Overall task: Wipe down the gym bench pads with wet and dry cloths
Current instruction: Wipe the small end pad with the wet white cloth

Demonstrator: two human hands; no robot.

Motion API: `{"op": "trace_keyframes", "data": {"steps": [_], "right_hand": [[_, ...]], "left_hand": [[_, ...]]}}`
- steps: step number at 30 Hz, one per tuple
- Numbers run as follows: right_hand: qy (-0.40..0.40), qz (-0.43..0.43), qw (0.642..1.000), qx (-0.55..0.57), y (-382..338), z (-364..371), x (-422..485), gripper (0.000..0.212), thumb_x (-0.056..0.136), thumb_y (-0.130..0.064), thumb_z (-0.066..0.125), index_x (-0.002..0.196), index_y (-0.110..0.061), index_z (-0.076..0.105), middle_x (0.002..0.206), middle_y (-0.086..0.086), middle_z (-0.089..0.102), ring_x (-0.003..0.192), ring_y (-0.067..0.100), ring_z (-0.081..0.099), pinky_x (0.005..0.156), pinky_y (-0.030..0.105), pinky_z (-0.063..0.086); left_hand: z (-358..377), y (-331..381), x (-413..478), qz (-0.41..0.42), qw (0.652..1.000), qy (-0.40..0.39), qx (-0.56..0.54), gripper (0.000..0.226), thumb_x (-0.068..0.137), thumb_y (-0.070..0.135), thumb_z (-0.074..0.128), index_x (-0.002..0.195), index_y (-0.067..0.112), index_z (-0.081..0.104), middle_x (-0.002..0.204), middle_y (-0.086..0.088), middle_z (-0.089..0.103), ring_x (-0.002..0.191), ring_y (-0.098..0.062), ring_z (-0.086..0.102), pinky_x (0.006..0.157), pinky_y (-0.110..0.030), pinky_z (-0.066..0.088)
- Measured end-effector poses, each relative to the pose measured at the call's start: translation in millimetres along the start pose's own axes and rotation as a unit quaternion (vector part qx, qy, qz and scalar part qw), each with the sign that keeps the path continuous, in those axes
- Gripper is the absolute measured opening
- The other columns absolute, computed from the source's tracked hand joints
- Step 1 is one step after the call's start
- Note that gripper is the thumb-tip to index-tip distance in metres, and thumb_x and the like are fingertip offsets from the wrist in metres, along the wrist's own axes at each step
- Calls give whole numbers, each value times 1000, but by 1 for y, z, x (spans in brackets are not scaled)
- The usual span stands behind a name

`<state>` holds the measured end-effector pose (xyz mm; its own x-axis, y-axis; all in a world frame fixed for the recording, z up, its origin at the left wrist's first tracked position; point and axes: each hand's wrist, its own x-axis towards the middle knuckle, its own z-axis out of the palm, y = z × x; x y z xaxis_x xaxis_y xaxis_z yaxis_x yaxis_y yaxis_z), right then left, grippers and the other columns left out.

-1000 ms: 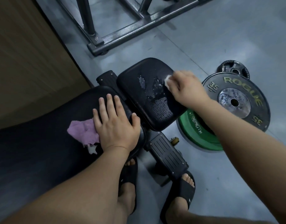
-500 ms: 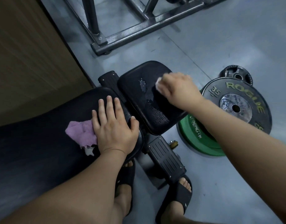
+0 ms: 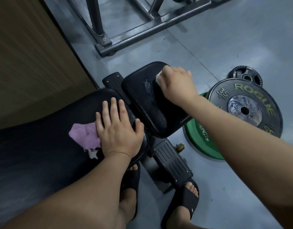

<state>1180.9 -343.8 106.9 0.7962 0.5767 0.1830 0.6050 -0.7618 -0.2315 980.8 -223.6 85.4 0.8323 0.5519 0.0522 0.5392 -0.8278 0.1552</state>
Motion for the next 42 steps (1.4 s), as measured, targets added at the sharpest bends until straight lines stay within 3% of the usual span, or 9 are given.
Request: {"op": "trace_keyframes", "data": {"steps": [5,10,16,21,25,28,32,38,42], "right_hand": [[-54,-175,983,14,-15,-5,-24,28,100,-44,47,89,-20,55,85,-3,62,81,25,58,72,39,41],[-28,-36,999,9,3,-1,24,22,99,-40,47,95,-20,54,97,0,68,94,33,62,78,39,35],[-56,-180,982,2,-26,1,-10,28,100,-43,46,88,-20,55,83,-3,62,79,25,58,71,39,38],[-4,11,1000,-18,-5,5,40,24,100,-39,45,94,-17,55,97,5,68,93,36,62,75,39,30],[-4,-87,996,19,-50,20,9,27,100,-37,47,90,-14,57,88,5,66,82,34,59,72,42,45],[-34,-112,993,-7,-42,13,16,30,100,-44,43,94,-17,57,93,2,66,90,32,60,76,41,42],[1,95,994,-46,-15,11,54,27,102,-36,42,103,-12,55,104,14,66,98,39,59,76,40,30],[-15,-40,999,-4,-50,22,43,28,100,-38,45,103,-14,59,103,8,67,96,36,60,80,42,38],[-45,141,989,25,-1,11,66,28,99,-38,45,107,-14,58,110,13,67,106,37,59,87,42,39]], "left_hand": [[0,0,0,3,1000,-3,3,79,92,53,38,159,13,26,168,-8,19,156,-27,8,125,-53,8],[0,-1,-1,4,1000,-7,2,79,92,53,38,159,13,25,168,-7,17,156,-27,7,125,-53,8],[-1,-1,1,5,1000,-6,2,80,91,54,40,158,12,27,168,-7,18,156,-27,8,124,-53,9],[-2,-1,0,1,1000,-6,-2,79,91,53,40,158,13,28,168,-7,19,156,-27,8,124,-53,9],[-1,-1,0,5,1000,-4,-2,79,91,53,40,158,12,28,167,-8,19,156,-28,9,124,-53,9],[0,-1,0,4,1000,-4,1,79,91,53,40,158,12,27,168,-7,18,156,-27,8,124,-53,9],[-1,0,0,4,1000,-6,0,79,92,53,38,159,13,26,168,-7,17,156,-27,7,124,-54,10],[0,0,-1,3,1000,-3,3,79,91,53,38,158,13,27,168,-6,18,156,-27,8,124,-53,9],[-1,0,-1,5,1000,-6,3,79,92,54,37,159,13,26,168,-7,17,156,-27,7,125,-53,8]]}}
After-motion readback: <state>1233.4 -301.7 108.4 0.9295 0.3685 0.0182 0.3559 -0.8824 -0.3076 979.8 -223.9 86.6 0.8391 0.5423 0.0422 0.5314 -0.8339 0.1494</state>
